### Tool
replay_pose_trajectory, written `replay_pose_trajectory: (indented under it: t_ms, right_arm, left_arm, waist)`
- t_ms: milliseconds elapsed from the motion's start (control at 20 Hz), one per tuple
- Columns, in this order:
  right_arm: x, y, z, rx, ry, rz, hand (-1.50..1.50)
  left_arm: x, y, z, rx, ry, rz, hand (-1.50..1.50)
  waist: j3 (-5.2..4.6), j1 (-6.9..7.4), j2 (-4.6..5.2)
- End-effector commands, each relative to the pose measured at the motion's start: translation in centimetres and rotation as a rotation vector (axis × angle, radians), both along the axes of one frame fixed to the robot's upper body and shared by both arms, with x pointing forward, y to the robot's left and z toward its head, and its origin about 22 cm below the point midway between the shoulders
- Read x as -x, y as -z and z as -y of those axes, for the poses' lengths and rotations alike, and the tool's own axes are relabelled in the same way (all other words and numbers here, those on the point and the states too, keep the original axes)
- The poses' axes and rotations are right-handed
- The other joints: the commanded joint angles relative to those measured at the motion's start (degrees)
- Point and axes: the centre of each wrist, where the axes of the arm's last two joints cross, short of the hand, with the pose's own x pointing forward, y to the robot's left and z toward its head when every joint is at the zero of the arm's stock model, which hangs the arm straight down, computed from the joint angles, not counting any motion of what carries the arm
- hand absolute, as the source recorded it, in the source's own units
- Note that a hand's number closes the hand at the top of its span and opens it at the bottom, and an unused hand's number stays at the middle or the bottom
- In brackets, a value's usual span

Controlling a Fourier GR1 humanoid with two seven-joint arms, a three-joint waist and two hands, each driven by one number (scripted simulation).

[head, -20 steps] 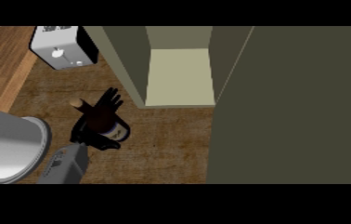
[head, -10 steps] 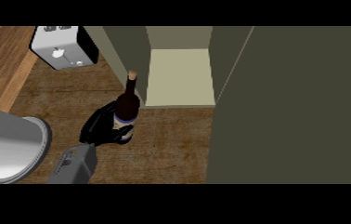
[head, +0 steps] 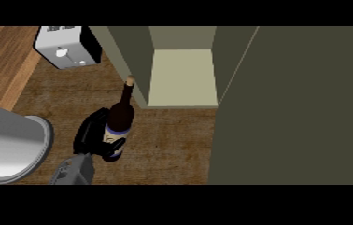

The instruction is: Pick up the wine, place it into the cabinet and close the cabinet

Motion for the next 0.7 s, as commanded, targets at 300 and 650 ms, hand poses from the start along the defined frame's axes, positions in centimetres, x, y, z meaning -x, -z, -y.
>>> replay_pose_trajectory:
  t_ms: [300, 650]
  right_arm:
    - [4.0, -3.1, 0.9, -0.055, -0.03, 0.065, -1.5]
    - [4.2, -2.9, 1.0, -0.051, -0.03, 0.059, -1.5]
  left_arm:
    - [4.9, 0.1, -0.5, 0.076, -0.289, 0.208, 1.5]
    - [6.3, -3.2, 2.4, 0.095, -0.185, 0.239, 1.5]
  waist:
    - [0.04, 0.26, -0.16]
    - [0.08, 0.09, -0.09]
